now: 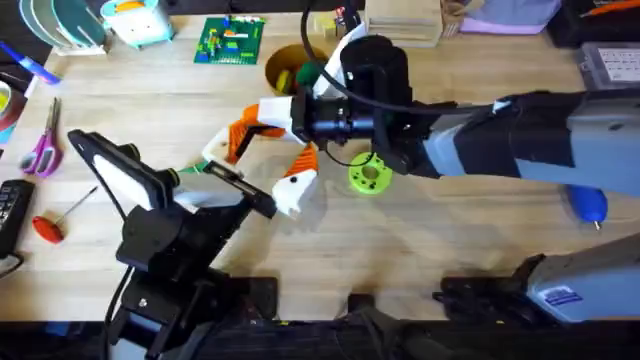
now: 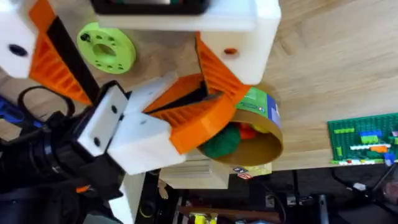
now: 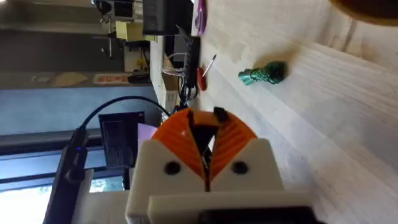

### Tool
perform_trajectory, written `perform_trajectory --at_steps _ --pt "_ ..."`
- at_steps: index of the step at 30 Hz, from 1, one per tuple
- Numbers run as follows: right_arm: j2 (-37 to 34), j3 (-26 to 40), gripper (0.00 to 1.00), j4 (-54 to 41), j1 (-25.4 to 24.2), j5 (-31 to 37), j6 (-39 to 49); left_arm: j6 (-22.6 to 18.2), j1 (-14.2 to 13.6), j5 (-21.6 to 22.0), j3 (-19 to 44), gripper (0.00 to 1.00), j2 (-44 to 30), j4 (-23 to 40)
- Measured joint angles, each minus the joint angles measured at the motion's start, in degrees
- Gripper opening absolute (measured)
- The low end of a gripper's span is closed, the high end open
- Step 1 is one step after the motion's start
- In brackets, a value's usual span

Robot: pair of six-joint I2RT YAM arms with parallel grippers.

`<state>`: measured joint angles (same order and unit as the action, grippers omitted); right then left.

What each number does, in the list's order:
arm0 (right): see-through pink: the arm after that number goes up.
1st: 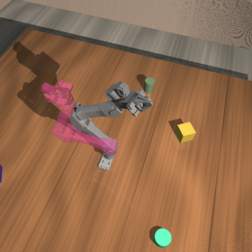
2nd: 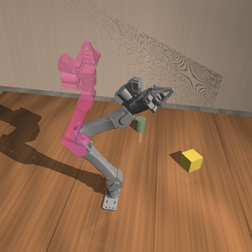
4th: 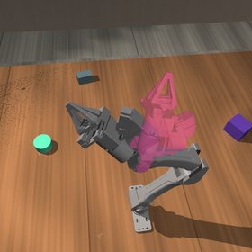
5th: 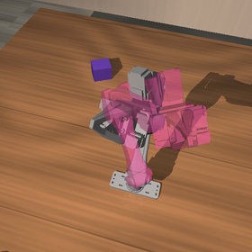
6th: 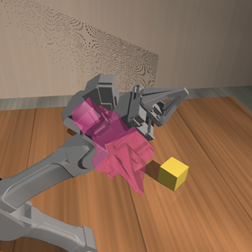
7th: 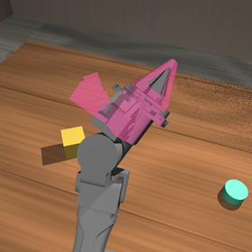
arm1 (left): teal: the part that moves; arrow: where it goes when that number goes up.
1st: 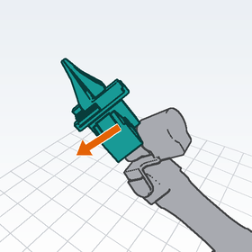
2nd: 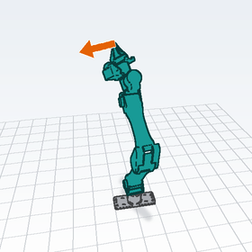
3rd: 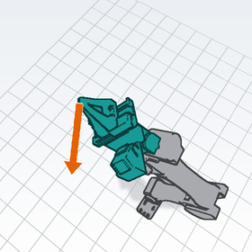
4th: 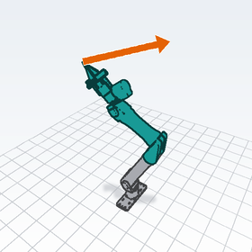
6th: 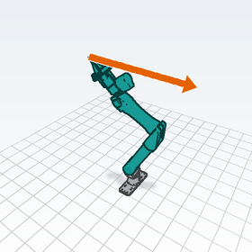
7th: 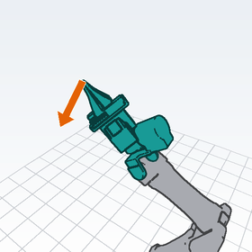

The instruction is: Pick up the gripper from the table and insert it into the empty holder that is missing its gripper. Then pick up a screw, insert it into the mounting hole, and use the screwdriver to tighten it. Finally, clean up the table by picking up the vegetable and placing it into the bucket.

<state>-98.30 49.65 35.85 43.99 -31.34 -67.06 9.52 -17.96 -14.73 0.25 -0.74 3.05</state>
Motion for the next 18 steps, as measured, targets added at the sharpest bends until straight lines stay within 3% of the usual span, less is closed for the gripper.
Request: perform_trajectory --at_steps 18 --pt "0.11 0.02 0.009 -2.44 -2.32 -7.41 1.98 0.48 0.11 -3.09 0.00 0.992 -0.02 -0.26"
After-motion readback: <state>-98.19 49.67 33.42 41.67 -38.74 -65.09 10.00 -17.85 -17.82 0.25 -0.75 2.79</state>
